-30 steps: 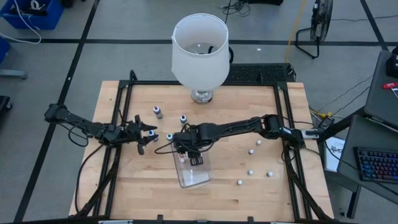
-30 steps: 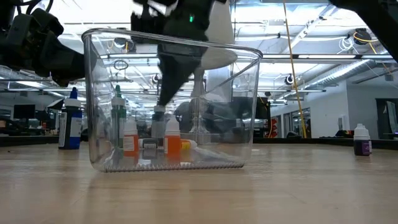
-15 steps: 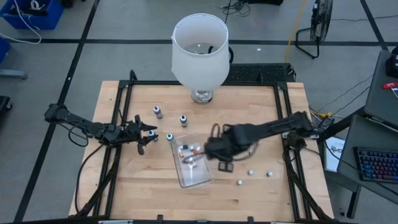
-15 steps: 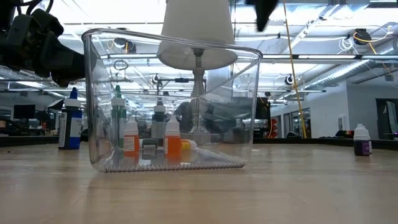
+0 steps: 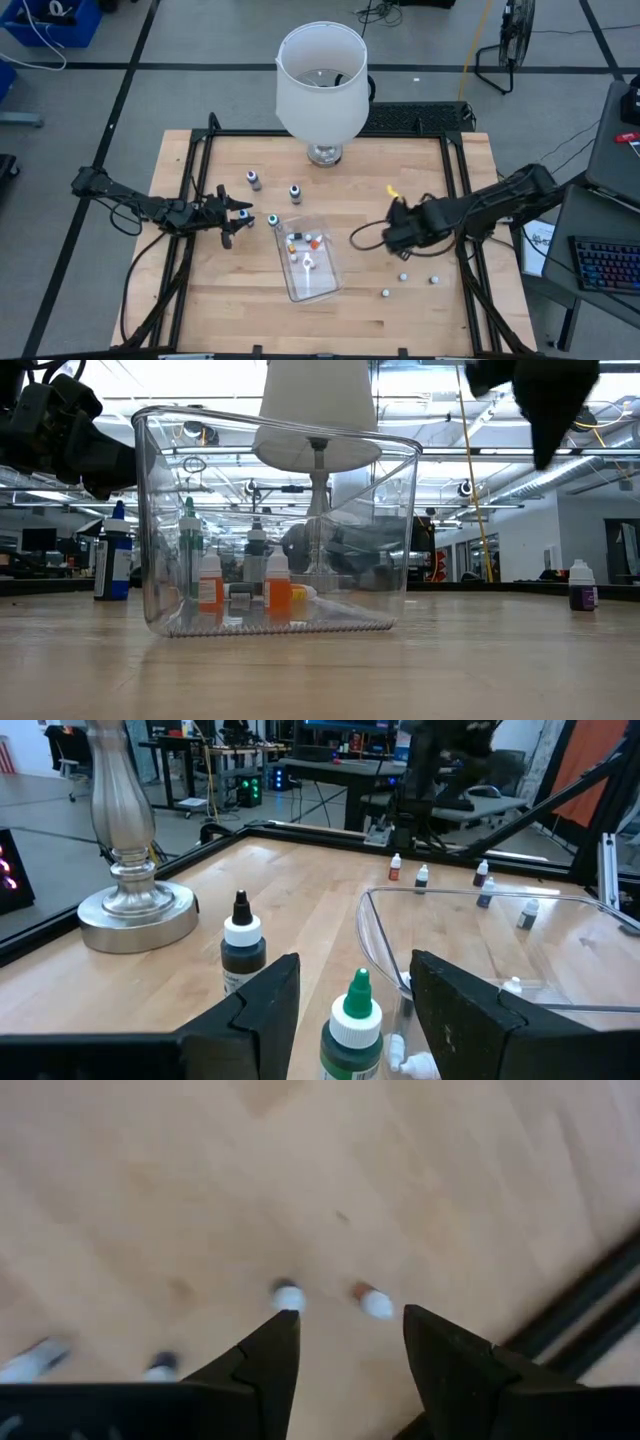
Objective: Pick & Place food coloring
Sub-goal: Put the orange food coloring bottle into the bin
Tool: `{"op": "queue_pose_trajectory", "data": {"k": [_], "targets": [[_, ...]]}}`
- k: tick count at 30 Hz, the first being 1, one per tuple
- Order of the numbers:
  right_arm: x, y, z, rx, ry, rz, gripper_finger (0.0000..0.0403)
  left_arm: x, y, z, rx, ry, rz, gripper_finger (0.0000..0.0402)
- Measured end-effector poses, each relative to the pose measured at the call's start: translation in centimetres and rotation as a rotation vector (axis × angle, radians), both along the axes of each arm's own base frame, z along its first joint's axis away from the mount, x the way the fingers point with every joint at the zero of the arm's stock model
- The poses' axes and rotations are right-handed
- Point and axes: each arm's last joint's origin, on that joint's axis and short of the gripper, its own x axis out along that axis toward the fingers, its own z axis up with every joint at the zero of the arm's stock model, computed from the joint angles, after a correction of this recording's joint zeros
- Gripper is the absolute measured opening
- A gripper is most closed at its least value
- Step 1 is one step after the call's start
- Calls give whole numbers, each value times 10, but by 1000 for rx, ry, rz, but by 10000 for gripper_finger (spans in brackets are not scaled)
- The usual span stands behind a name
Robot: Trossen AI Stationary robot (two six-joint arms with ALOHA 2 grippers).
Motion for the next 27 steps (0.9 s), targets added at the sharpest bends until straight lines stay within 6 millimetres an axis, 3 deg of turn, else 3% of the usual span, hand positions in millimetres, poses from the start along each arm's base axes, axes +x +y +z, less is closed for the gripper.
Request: {"op": "queue_pose_trajectory", "data": {"k": [5,10,17,27], "targets": [[-34,-18,-25,-17,20,-144,166,0,0,0,0,0,0,191],[-54,-29,-56,45,10,-220,166,0,0,0,0,0,0,191],[-57,-39,-96,144,-52,-207,166,0,0,0,0,0,0,191],[-55,-55,-103,147,-56,-208,166,0,0,0,0,0,0,191]]}}
